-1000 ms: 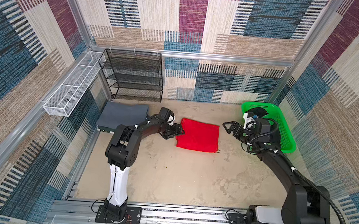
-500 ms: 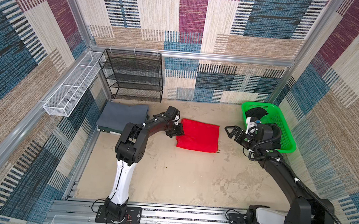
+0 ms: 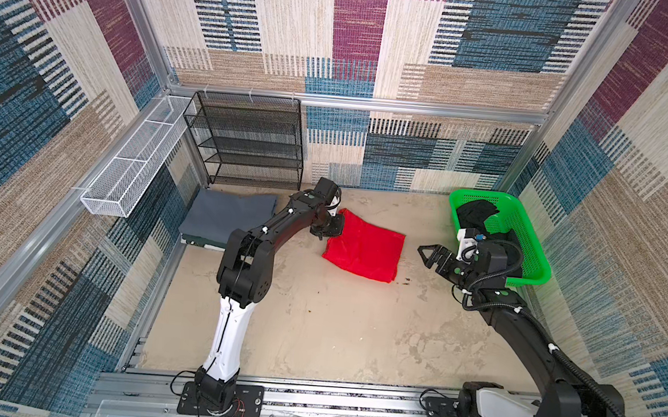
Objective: Fold and stack the t-shirts
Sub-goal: 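Carry the folded red shirt with the left gripper onto the grey stack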
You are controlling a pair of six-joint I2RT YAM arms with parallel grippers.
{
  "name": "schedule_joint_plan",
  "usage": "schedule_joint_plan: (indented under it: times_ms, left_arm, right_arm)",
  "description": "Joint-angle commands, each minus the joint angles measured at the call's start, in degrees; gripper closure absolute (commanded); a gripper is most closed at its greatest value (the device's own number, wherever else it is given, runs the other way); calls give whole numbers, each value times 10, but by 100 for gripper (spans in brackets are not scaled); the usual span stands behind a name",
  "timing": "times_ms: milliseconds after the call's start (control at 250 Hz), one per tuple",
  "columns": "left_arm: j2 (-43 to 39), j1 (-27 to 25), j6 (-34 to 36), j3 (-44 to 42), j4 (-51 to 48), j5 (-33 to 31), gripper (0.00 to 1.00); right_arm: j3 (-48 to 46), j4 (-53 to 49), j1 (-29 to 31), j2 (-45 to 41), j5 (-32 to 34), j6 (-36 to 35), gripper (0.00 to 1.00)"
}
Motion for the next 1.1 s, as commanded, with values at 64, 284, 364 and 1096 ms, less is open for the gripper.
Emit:
schedule_joint_plan:
  times_ms: [64, 284, 364, 1096]
  left_arm:
    - [24, 18, 98, 114, -128, -39, 100]
    - [61, 31, 171, 245, -229, -93, 100]
    - [61, 36, 182, 264, -242, -102, 100]
    - [-52, 129, 258, 215, -230, -194, 100]
  right_arm:
    - [-24, 46, 0, -8, -16, -1, 2]
    - [-31, 36, 0, -6, -6, -22, 1]
    - [-41, 49, 0, -9, -18, -20, 2]
    - [-65, 59, 0, 17, -41, -29, 1]
